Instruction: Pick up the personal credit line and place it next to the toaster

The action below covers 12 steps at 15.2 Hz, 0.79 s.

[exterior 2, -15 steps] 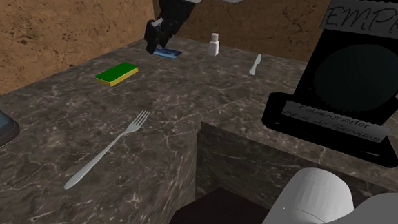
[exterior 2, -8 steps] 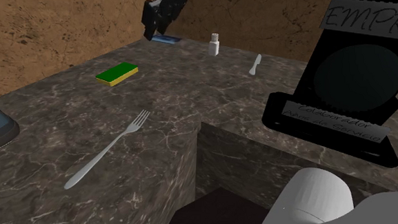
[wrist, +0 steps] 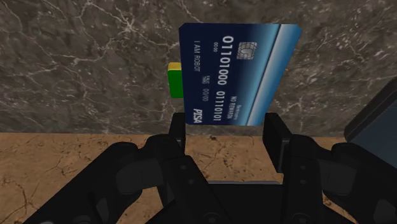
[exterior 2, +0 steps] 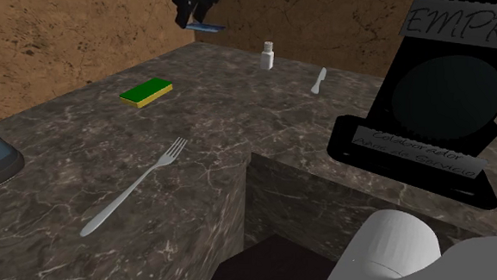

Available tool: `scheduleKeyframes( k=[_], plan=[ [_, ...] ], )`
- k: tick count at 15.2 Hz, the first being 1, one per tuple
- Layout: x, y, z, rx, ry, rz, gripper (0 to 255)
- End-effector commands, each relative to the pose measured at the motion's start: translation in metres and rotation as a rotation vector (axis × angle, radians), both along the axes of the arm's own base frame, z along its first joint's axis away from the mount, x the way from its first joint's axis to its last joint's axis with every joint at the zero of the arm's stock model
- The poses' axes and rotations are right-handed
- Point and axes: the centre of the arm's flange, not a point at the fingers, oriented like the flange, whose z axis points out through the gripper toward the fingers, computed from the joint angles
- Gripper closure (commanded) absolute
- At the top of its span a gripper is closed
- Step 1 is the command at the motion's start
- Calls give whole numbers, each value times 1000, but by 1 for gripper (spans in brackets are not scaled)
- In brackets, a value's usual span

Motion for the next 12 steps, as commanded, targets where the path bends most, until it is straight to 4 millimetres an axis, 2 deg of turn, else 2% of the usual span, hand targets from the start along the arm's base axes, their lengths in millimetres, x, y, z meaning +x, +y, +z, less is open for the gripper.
scheduleKeyframes(
  k=[1, 12],
  plan=[
    [0, -1, 9, 0, 0, 0, 255],
    [0, -1, 68, 0, 0, 0, 255]
  ],
)
